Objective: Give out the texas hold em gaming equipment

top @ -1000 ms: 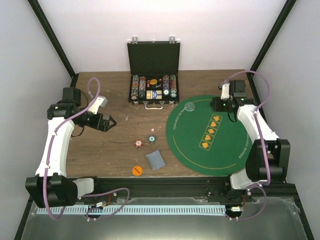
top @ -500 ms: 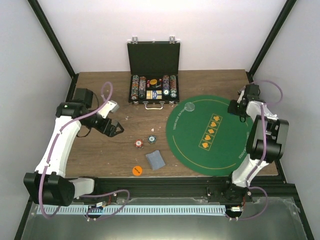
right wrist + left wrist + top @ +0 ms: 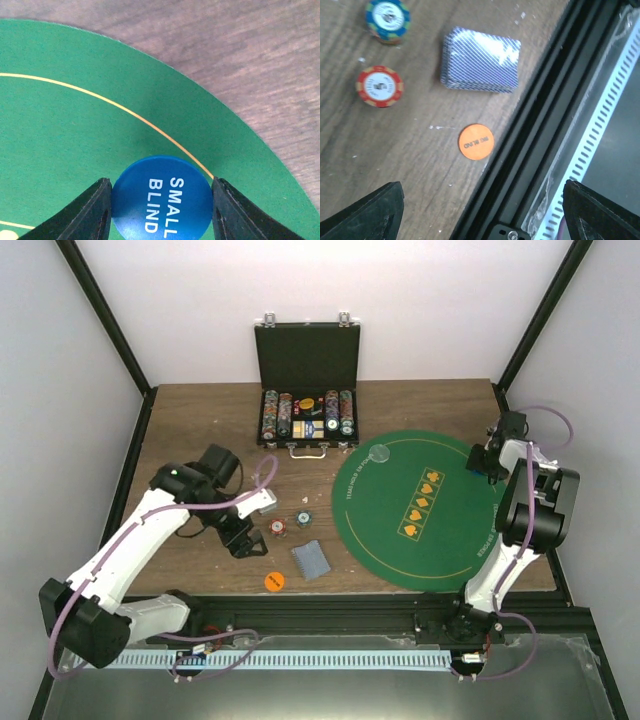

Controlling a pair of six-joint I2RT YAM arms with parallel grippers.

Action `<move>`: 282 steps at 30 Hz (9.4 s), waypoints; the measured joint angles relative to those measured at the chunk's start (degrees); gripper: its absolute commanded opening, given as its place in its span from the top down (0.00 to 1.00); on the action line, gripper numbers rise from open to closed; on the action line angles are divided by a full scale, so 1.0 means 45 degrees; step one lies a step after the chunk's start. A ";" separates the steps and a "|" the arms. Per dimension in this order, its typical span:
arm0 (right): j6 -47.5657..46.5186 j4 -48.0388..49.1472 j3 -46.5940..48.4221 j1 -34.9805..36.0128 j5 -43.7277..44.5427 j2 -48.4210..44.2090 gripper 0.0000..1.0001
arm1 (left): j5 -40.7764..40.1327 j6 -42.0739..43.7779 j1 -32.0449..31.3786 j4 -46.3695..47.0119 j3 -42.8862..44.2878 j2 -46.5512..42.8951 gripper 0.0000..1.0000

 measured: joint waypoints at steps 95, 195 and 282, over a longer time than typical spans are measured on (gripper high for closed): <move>0.2249 -0.3453 -0.2555 0.7067 -0.6494 -0.7626 0.14 | -0.3162 0.0714 -0.6499 0.7524 -0.6465 0.1127 0.66; 0.5411 -0.0787 -0.7912 0.8374 -0.9942 -0.5212 0.98 | -0.5887 -0.1452 -0.3104 0.3687 0.2327 0.2108 0.00; -0.0937 -0.3759 0.3638 1.5776 0.1355 0.2841 0.49 | -0.4687 -0.2467 0.3944 0.4075 0.0423 0.2555 0.00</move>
